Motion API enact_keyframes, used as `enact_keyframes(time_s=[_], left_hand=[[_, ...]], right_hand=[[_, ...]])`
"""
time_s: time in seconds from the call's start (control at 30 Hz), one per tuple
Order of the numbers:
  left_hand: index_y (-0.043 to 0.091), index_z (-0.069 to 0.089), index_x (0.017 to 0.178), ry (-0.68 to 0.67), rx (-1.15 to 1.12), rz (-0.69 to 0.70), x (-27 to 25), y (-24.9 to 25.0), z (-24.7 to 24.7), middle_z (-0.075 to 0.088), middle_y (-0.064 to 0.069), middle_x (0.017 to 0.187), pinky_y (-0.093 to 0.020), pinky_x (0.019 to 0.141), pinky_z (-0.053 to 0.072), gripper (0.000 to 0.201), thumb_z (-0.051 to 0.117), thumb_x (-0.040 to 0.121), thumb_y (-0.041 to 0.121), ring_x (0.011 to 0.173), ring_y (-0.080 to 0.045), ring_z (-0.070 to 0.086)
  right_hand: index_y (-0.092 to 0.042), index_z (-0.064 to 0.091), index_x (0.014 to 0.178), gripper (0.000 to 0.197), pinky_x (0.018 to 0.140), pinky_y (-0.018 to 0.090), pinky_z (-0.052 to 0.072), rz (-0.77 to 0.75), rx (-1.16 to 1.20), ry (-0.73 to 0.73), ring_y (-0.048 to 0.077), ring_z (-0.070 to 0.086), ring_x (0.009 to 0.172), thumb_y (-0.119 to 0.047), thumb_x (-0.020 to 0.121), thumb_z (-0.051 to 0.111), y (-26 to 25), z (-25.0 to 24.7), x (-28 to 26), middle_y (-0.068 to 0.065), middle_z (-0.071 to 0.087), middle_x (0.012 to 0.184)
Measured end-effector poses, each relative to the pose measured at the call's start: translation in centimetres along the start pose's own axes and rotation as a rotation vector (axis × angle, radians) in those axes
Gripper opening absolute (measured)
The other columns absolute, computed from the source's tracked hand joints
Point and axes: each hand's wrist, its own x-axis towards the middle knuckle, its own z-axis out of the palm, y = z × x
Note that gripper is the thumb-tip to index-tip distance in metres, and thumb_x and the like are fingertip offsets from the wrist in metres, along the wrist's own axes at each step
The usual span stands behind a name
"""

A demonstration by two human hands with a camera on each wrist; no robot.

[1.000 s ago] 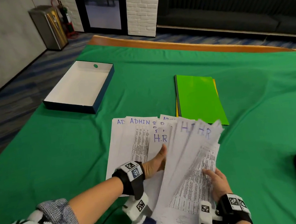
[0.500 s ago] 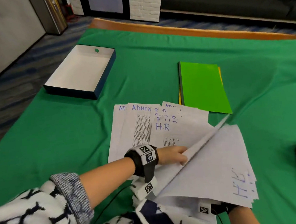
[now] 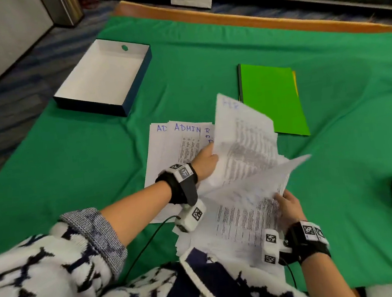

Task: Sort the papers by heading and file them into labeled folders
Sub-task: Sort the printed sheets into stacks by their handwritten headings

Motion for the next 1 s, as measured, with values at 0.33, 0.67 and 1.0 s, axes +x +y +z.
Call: enact_keyframes(time_s=[0.33,0.67,1.0], left_hand=[[0.018,0.038,0.133,0.141,0.223,0.089,-0.3,-5.3,-2.7,0.054,-0.001,0.131,-0.034,0.099,0.045,0.074,0.077,0.070,0.022,0.117,-0.017,0.053],[0.021,0.043,0.136,-0.128,0.115,-0.142,-2.7,-2.9,-0.8,0.045,-0.001,0.143,-0.037,0.109,0.033,0.064,0.037,0.087,0.061,0.128,-0.018,0.044],[0.012,0.054,0.122,-0.089,0.436,0.277,-4.0,5.5,1.7,0.064,-0.002,0.112,-0.025,0.081,0.049,0.052,0.073,0.073,0.013,0.095,-0.018,0.061]], right_hand=[[-0.004,0.056,0.113,0.028,0.064,0.027,0.046,-0.174,0.042,0.073,0.014,0.063,0.083,-0.009,0.086,0.064,-0.7,1.1,0.8,0.008,0.065,0.109],[-0.002,0.055,0.115,0.034,0.081,0.043,0.055,-0.182,0.012,0.167,0.028,0.067,0.088,-0.007,0.083,0.067,0.6,0.7,2.1,0.014,0.068,0.105],[-0.008,0.063,0.101,0.039,0.072,0.036,0.046,-0.160,0.051,0.160,0.024,0.056,0.078,-0.044,0.086,0.061,-0.3,0.4,1.9,0.008,0.063,0.088]])
